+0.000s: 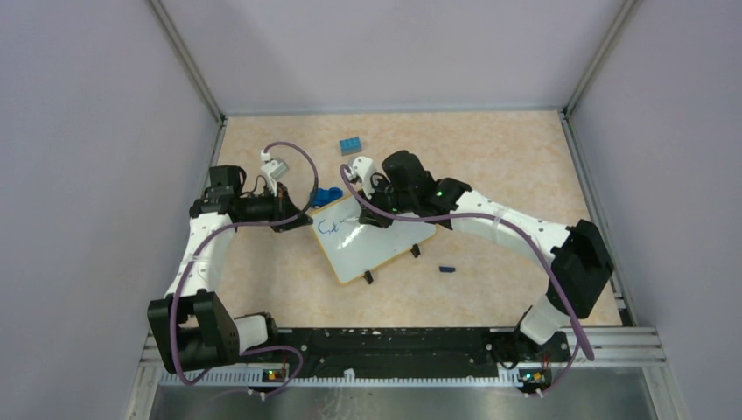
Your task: Write a sentence on the whiteboard
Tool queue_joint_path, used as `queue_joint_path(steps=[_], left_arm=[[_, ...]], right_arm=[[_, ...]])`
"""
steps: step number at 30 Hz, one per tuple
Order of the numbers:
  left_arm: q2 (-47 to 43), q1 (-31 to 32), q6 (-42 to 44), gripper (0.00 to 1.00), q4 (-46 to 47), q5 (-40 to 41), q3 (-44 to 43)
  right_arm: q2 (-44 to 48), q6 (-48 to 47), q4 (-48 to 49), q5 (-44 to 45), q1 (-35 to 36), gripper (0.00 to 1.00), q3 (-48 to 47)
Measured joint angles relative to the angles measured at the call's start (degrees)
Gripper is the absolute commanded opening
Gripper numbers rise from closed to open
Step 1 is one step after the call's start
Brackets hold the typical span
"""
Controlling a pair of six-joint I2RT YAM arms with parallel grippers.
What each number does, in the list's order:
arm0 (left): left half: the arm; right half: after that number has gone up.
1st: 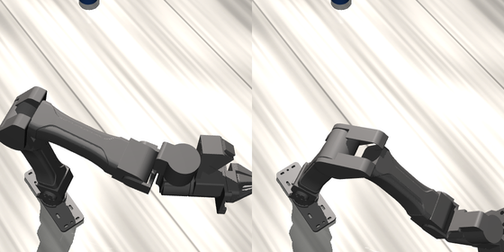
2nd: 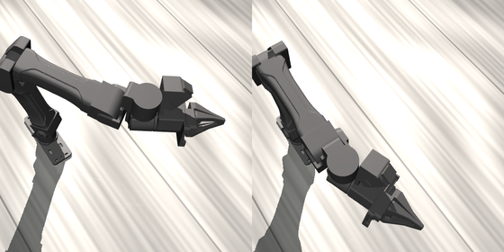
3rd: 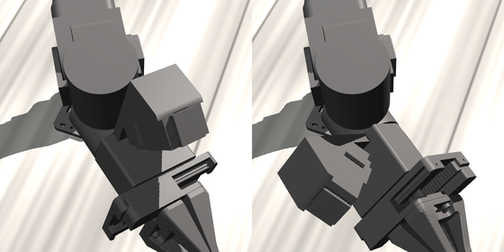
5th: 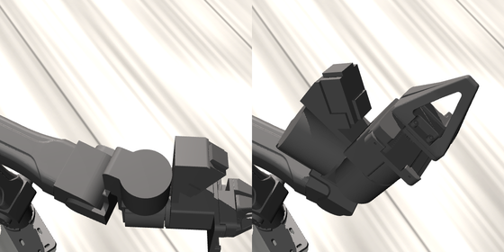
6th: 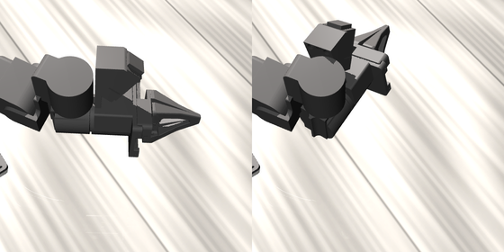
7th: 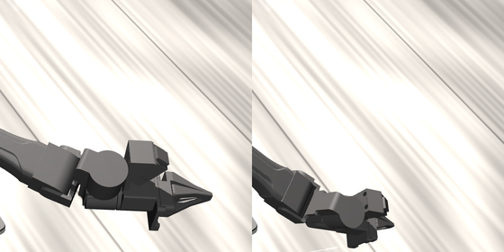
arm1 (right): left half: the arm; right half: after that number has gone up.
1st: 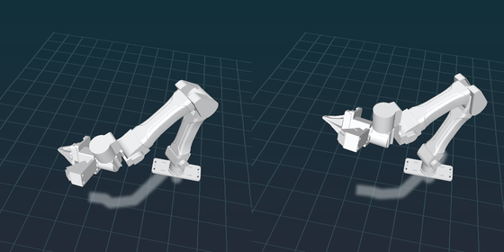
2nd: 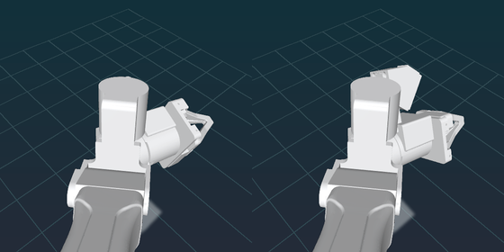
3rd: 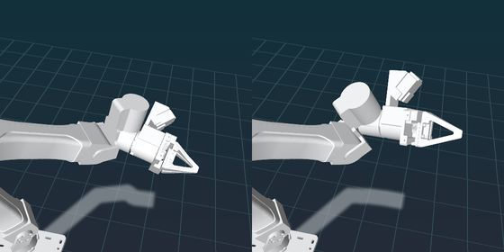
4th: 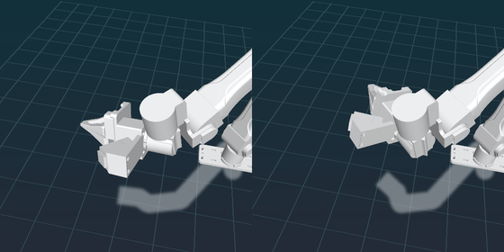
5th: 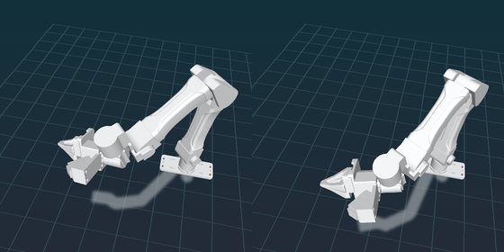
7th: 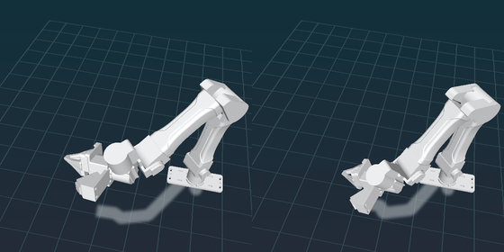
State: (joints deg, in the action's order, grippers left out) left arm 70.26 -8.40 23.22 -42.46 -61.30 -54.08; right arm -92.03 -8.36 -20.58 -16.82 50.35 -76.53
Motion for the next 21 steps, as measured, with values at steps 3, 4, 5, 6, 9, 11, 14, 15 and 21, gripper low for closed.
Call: queue_joint_path(steps=[3, 4, 5, 6, 9, 11, 14, 15, 21], left_arm=[[0.0, 0.0, 0.0, 0.0, 0.0, 0.13, 0.0], [0.0, 0.0, 0.0, 0.0, 0.0, 0.15, 0.0], [0.0, 0.0, 0.0, 0.0, 0.0, 0.2, 0.0], [0.0, 0.0, 0.0, 0.0, 0.0, 0.22, 0.0], [0.0, 0.0, 0.0, 0.0, 0.02, 0.24, 0.0], [0.0, 0.0, 0.0, 0.0, 0.02, 0.24, 0.0], [0.0, 0.0, 0.0, 0.0, 0.02, 0.24, 0.0], [0.0, 0.0, 0.0, 0.0, 0.02, 0.24, 0.0], [0.0, 0.0, -0.02, 0.0, 0.02, 0.22, 0.0]], right_arm=[[-0.11, 0.0, 0.02, -0.02, 0.0, 0.0, -0.07], [-0.13, 0.0, 0.02, -0.02, 0.0, 0.0, -0.09], [-0.13, 0.02, 0.02, -0.02, 0.0, 0.0, -0.09], [-0.13, 0.02, 0.04, -0.02, 0.0, 0.0, -0.09], [-0.13, 0.02, 0.04, -0.02, 0.0, 0.0, -0.09], [-0.13, 0.02, 0.04, -0.02, 0.0, 0.0, -0.09], [-0.13, 0.02, 0.02, 0.0, 0.0, 0.0, -0.11], [-0.13, 0.02, 0.02, 0.0, 0.0, 0.0, -0.11], [-0.13, 0.02, 0.22, 0.07, 0.0, 0.0, -0.42]])
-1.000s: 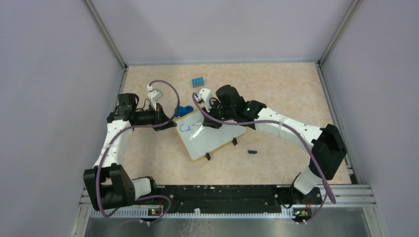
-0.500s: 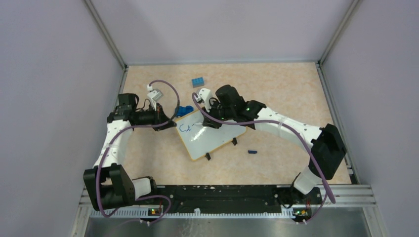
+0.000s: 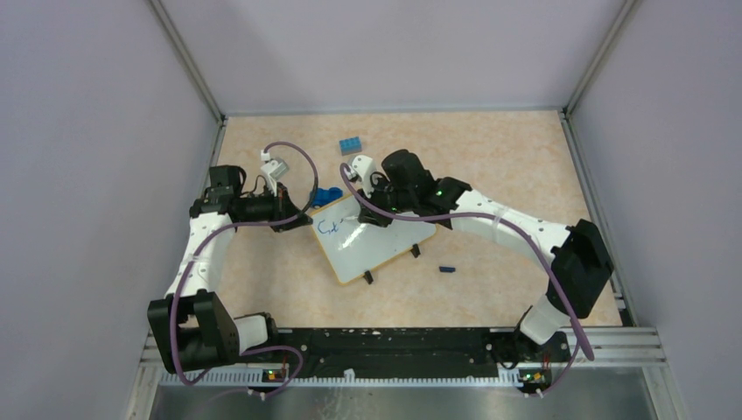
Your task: Write a sentence on the whiteboard
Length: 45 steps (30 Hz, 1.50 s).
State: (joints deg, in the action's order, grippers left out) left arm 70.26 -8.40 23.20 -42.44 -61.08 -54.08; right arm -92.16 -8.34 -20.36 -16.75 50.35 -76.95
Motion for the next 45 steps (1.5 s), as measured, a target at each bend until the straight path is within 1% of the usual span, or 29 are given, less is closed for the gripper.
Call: queue_joint_path(steps=[31, 45], left_arm=[[0.0, 0.0, 0.0, 0.0, 0.02, 0.09, 0.0], [0.02, 0.0, -0.11, 0.0, 0.2, 0.26, 0.0]], right_arm=[[-1.36, -0.07, 0.81, -0.22, 1.64, 0.0, -1.11], [-0.9, -0.07, 1.33, -0.5, 1.77, 0.0, 1.38]])
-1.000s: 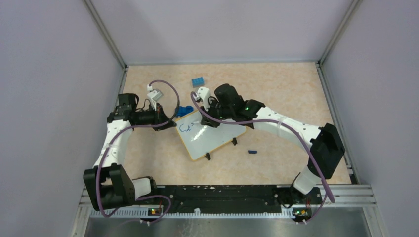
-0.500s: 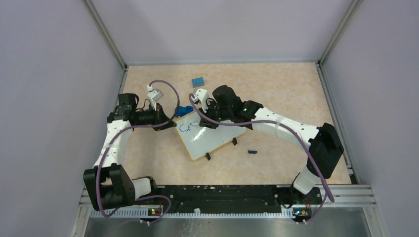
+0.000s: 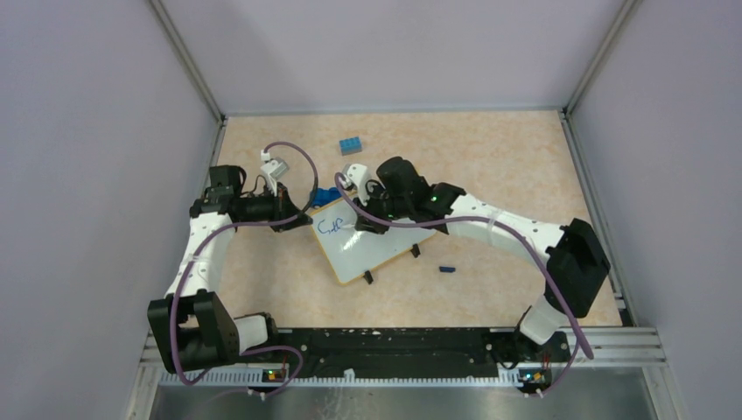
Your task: Write a sentence on the whiteboard
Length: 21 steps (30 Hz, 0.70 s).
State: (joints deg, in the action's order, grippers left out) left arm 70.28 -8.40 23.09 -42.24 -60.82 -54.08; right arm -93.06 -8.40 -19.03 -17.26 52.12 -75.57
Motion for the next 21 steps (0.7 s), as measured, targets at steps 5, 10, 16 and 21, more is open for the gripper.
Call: queue_joint_path(steps=[5, 10, 16, 21], left_arm=[[0.0, 0.0, -0.26, 0.0, 0.0, -0.07, 0.0], [0.0, 0.0, -0.46, 0.0, 0.02, -0.13, 0.0], [0.0, 0.0, -0.52, 0.0, 0.02, -0.22, 0.0], [0.0, 0.02, -0.55, 0.0, 0.0, -0.28, 0.02]], right_arm=[[0.5, -0.11, -0.7, 0.2, -0.52, 0.0, 0.2], [1.62, -0.48, -1.31, 0.68, -1.81, 0.0, 0.2], [1.97, -0.66, -1.7, 0.52, -2.16, 0.0, 0.2], [2.51, -1.03, -1.79, 0.42, -2.16, 0.0, 0.2]])
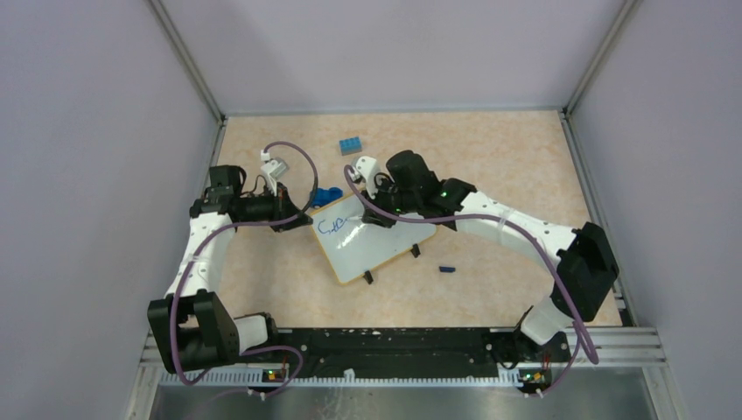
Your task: Write a sentence on the whiteboard
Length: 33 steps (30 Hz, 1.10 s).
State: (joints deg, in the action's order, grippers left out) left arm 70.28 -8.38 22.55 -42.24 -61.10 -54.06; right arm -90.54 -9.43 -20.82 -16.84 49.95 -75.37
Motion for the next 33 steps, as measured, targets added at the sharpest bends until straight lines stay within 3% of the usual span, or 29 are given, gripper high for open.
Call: queue_joint_path(steps=[33], left_arm=[[-0.02, 0.0, 0.02, 0.0, 0.22, -0.11, 0.17]], right_arm=[[-0.33, 0.0, 0.72, 1.38, -0.74, 0.0, -1.57]])
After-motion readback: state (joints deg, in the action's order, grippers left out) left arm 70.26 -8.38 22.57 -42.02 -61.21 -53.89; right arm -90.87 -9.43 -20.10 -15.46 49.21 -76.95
